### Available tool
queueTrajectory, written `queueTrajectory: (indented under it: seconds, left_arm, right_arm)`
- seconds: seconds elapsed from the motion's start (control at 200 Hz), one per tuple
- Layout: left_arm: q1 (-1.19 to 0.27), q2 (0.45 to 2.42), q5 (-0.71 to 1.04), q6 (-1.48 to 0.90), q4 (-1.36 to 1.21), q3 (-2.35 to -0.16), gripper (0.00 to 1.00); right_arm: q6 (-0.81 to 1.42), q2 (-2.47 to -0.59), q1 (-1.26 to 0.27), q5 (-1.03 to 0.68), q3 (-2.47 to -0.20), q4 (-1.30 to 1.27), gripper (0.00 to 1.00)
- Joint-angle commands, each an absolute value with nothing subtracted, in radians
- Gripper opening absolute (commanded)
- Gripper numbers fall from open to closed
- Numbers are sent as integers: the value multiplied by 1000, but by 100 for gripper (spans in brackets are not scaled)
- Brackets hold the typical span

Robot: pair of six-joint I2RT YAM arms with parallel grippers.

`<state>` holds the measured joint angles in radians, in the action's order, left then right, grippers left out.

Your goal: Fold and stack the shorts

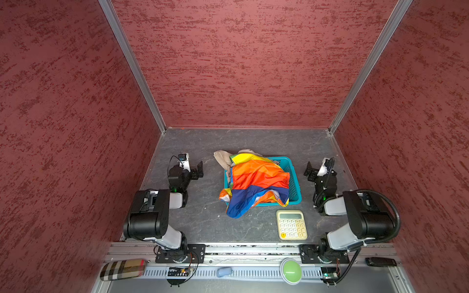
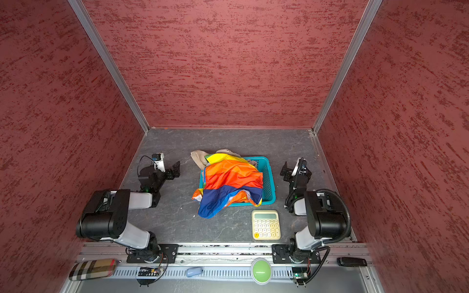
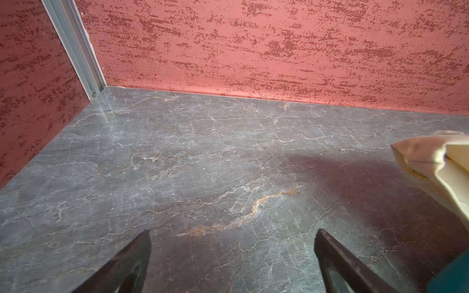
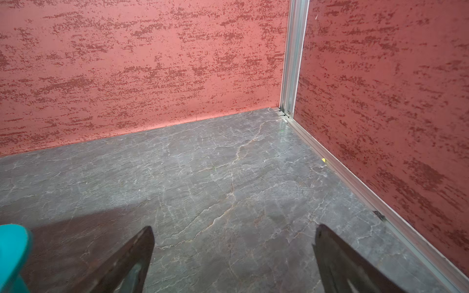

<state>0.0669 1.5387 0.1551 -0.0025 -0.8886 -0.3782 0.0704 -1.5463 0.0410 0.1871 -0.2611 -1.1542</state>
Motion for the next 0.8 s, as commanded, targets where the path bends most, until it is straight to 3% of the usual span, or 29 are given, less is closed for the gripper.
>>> queueTrajectory:
  seconds: [0.0, 0.791]
  left_arm:
    - [65, 1534, 154, 9, -885, -384, 99]
    - [75, 1533, 155, -2, -892, -380, 99]
  right_arm:
    - [55, -1542, 38, 190, -275, -1164, 99]
    - [57, -1544, 38, 190, -276, -1162, 99]
